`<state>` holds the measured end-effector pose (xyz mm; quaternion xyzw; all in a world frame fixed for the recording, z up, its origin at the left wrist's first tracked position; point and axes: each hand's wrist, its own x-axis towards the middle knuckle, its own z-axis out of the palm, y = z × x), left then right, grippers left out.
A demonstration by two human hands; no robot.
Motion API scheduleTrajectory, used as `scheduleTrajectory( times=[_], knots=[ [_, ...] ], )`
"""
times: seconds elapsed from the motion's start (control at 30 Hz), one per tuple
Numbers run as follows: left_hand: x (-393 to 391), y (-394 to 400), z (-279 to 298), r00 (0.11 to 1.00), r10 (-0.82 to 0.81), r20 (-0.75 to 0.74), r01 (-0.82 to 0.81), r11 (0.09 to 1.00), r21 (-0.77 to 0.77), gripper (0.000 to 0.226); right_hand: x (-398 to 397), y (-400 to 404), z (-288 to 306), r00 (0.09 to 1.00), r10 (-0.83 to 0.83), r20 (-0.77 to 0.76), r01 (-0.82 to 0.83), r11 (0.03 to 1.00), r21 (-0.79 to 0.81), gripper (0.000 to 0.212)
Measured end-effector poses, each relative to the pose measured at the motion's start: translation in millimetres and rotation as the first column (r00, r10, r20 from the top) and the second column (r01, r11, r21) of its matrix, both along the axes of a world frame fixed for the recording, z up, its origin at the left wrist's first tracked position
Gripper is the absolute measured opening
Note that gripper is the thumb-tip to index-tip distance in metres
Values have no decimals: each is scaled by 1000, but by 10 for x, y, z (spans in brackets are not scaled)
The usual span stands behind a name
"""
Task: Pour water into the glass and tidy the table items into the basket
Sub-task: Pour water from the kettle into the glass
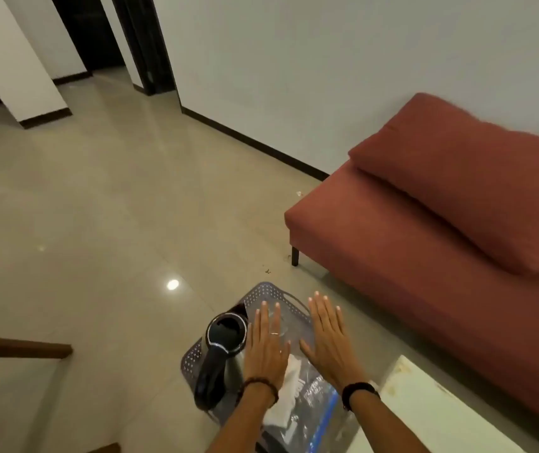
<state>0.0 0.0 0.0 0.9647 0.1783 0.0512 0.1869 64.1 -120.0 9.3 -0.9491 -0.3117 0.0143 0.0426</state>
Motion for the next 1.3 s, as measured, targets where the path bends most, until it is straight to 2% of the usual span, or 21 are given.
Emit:
scheduleTrajectory(
  times=[0.1,0.17,0.2,0.27,0.33,0.43,0.57,0.7,0.8,0.87,0.97,1.03,1.07,1.13,1.2,1.3],
  knots=[
    [399,170,-482,982,168,-88,-187,933,-308,76,308,326,-426,1000,-11,-10,12,1000,23,73],
    [667,222,-785,956,262,-131,-293,856,-426,71,444,477,-854,991,21,-130,-15,999,41,64],
    [756,223,-915,941,302,-153,-338,806,-487,70,509,517,-1083,972,52,-230,-48,999,23,63],
    [912,218,-1119,896,389,-214,-433,653,-621,69,593,556,-1428,947,84,-310,-83,996,16,63],
    [1014,226,-1322,858,456,-238,-479,539,-693,69,644,591,-1658,928,57,-369,-34,997,70,58],
    [1034,243,-1436,822,538,-189,-478,470,-742,66,684,636,-1782,919,37,-393,27,987,157,39],
    [954,175,-1346,833,540,-120,-425,487,-763,66,639,527,-1736,948,57,-313,34,960,277,21],
    [741,-35,-1050,860,509,-36,-321,484,-814,59,424,169,-1424,964,5,-266,104,914,393,14],
    [555,-326,-758,860,506,61,-220,477,-851,58,165,-213,-1101,977,-89,-195,170,875,452,17],
    [393,-626,-556,898,433,80,-145,461,-876,62,-89,-570,-875,971,-179,-162,237,827,510,23],
    [76,-1176,-357,940,312,140,-56,546,-836,56,-529,-1148,-604,937,-333,-107,335,766,548,27],
    [-166,-1647,-308,944,272,187,-8,585,-811,50,-892,-1613,-530,889,-439,-131,435,719,541,29],
    [-269,-1838,-313,951,253,178,3,568,-823,49,-1047,-1799,-528,867,-473,-156,474,688,550,29],
    [-523,-2276,-362,975,204,89,-19,477,-879,47,-1414,-2224,-562,821,-527,-221,548,616,566,30],
    [-806,-2682,-464,986,168,4,-63,388,-920,47,-1785,-2626,-653,776,-567,-277,612,567,552,42],
    [-1186,-3147,-684,988,121,-94,-131,353,-926,49,-2245,-3105,-851,674,-572,-467,734,442,516,69]
  ],
)
